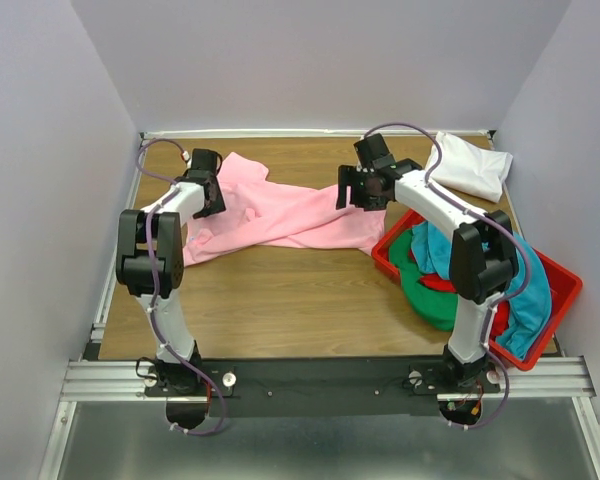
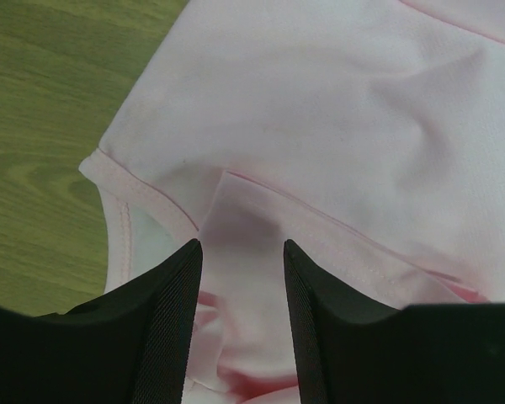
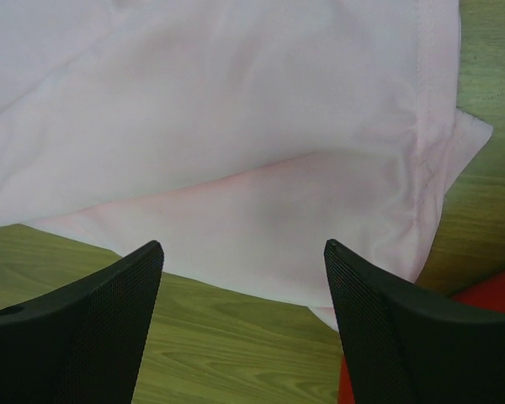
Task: Fold and stack the t-shirts
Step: Flatten the tshirt out
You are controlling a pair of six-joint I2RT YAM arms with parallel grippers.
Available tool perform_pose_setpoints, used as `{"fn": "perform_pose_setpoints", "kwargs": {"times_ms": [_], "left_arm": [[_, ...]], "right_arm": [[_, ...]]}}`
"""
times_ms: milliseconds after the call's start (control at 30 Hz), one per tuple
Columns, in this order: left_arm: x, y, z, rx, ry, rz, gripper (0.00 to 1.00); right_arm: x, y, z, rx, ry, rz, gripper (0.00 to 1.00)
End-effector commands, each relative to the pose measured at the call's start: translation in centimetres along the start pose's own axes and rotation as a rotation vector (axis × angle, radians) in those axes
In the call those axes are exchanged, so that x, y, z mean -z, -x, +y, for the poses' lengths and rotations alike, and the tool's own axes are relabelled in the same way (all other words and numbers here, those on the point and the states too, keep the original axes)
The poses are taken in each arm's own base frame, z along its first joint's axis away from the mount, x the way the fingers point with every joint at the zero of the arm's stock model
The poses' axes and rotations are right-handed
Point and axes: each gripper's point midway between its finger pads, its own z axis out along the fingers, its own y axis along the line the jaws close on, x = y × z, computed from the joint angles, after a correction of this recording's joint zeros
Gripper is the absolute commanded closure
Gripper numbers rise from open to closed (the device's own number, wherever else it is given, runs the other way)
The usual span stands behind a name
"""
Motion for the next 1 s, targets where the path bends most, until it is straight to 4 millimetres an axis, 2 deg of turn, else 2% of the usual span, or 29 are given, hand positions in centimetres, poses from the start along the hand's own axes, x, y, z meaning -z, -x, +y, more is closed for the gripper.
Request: {"fn": "perform_pose_setpoints", "kwargs": {"times_ms": [0,333,667,733,800,933,967], "left_arm": [[-0.3,2.1,0.9,0.026,0.028,-0.060,0.48],[-2.0,2.1,-0.1,0.025,-0.008,-0.038,0.51],[-2.1,2.2,0.0,0.025,-0.006,-0.034,0.89],[-2.1,2.1,0.1,0.021,-0.001,-0.034,0.92],[-2.0,2.2,0.4,0.019,0.004,-0.033,1.00],[-1.3,2.5,0.8,0.022,0.016,-0.049,1.00],[-0.9,2.8,1.1,0.031,0.023,-0.061,0.95]], "right_arm": [[1.4,0.1,0.5,-0.006,0.030,-0.018,0.16],[1.2,-0.7,0.4,-0.014,0.031,0.001,0.17],[1.4,-0.8,0.3,-0.017,0.029,-0.003,0.17],[1.3,-0.8,0.3,-0.014,0.029,-0.002,0.17],[1.3,-0.6,0.4,-0.012,0.030,-0.004,0.17],[1.2,-0.4,0.5,-0.012,0.034,-0.006,0.17],[1.2,-0.4,0.5,-0.012,0.034,-0.006,0.17]]}}
